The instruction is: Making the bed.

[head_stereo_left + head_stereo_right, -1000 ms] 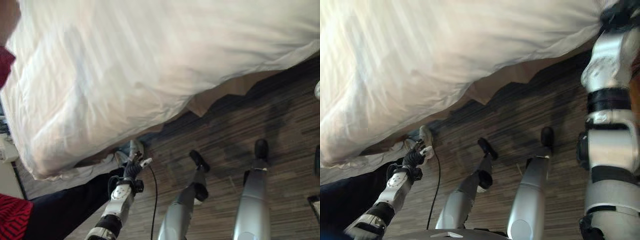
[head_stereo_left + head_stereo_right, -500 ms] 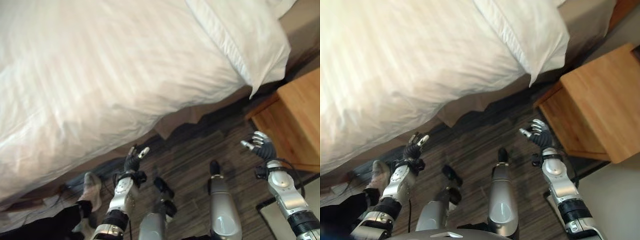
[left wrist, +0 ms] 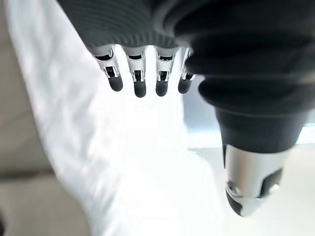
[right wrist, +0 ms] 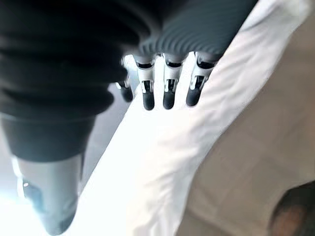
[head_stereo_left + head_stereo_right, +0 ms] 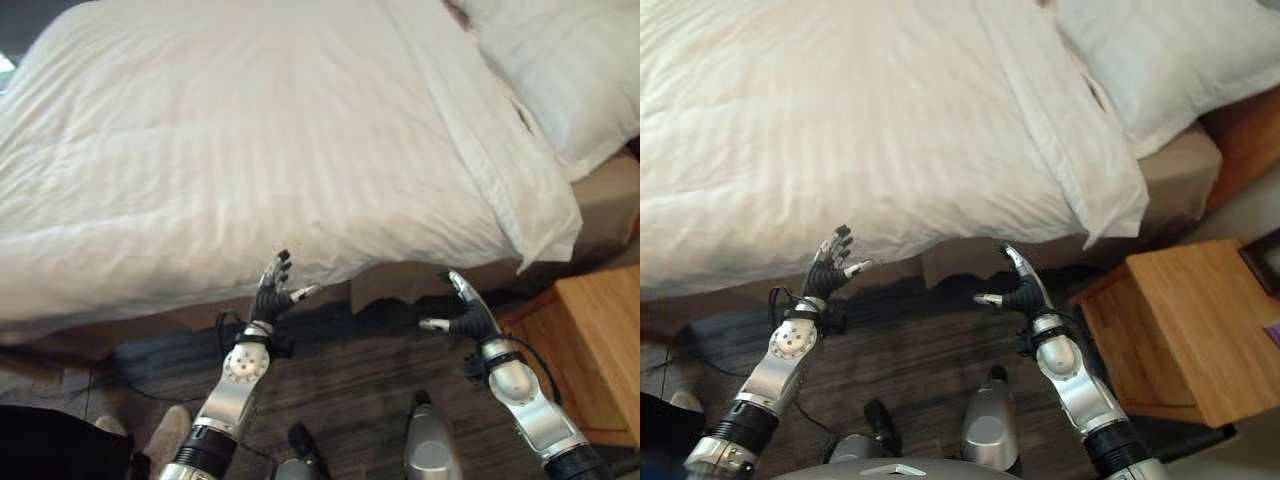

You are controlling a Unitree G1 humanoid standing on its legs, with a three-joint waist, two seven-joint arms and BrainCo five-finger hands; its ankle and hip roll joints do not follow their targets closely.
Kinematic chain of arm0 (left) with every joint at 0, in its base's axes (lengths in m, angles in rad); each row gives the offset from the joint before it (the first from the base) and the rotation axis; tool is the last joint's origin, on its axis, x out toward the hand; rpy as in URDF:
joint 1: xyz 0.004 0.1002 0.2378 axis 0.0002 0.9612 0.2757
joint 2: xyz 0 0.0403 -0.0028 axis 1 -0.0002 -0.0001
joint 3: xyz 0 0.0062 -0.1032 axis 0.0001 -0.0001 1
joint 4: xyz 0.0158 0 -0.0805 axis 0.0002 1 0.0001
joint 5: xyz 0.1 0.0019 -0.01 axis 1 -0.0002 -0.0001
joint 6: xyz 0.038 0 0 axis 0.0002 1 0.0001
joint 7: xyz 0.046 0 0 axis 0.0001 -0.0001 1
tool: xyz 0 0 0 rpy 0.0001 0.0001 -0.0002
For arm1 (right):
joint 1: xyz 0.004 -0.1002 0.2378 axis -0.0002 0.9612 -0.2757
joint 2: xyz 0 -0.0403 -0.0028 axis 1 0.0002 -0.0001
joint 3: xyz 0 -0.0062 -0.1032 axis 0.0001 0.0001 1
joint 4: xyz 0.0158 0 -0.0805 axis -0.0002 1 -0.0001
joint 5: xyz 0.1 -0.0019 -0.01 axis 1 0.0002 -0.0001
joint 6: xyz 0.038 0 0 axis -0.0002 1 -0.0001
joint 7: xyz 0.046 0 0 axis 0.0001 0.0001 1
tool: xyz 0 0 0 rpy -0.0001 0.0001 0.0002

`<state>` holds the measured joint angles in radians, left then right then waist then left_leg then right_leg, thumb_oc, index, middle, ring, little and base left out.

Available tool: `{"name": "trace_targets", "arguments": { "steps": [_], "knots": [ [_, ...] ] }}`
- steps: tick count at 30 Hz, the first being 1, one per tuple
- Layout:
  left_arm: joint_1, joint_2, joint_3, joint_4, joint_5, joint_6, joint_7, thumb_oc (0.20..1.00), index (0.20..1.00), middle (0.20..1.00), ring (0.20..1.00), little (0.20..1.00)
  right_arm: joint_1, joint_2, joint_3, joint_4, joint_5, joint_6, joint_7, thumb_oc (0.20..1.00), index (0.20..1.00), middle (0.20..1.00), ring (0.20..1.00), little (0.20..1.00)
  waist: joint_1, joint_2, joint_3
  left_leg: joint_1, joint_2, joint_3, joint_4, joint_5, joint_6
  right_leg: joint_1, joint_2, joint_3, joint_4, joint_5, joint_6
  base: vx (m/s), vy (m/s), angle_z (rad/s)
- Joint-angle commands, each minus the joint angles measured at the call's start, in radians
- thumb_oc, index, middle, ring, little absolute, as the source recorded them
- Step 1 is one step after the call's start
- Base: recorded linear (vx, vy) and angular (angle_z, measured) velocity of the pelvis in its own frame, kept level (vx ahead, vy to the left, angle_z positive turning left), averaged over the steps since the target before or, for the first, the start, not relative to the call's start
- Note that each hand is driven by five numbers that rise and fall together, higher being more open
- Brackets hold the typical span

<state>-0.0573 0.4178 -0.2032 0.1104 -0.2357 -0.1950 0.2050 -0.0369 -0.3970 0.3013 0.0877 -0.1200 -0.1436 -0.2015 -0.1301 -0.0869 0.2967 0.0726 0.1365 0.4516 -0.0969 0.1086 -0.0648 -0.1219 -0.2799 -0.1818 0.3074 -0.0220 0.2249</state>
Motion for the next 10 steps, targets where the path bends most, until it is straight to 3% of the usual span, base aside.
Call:
{"name": "trace_targets", "arguments": {
  "steps": [1, 5, 10],
  "knots": [
    [0.038, 0.015, 0.064, -0.087, 0.066, -0.042, -0.002, 1.000, 1.000, 1.000, 1.000, 1.000, -0.047, 0.025, 0.002, -0.052, -0.009, -0.063, -0.028, 1.000, 1.000, 1.000, 1.000, 1.000, 0.015, -0.043, -0.107, 0.060, 0.007, 0.016, 0.053, -0.163, -0.001, 0.112, 0.093, -0.064, -0.198, 0.014, -0.068, 0.06, 0.000, 0.22],
    [0.067, -0.014, 0.054, -0.089, 0.102, -0.025, -0.009, 1.000, 1.000, 1.000, 1.000, 1.000, -0.054, 0.043, 0.016, -0.035, -0.019, -0.046, -0.016, 1.000, 1.000, 1.000, 1.000, 1.000, 0.014, -0.039, -0.161, 0.099, 0.011, 0.056, 0.027, -0.156, -0.009, 0.153, 0.107, -0.056, -0.284, 0.051, -0.072, 0.05, 0.008, -0.17],
    [0.089, -0.016, 0.063, -0.109, 0.114, -0.020, -0.021, 1.000, 1.000, 1.000, 1.000, 1.000, -0.022, 0.039, 0.001, -0.050, -0.017, -0.050, -0.002, 1.000, 1.000, 1.000, 1.000, 1.000, 0.016, -0.038, -0.191, 0.114, 0.027, 0.056, 0.026, -0.148, -0.016, 0.184, 0.115, -0.067, -0.322, 0.049, -0.081, 0.02, -0.003, -0.14]
  ]
}}
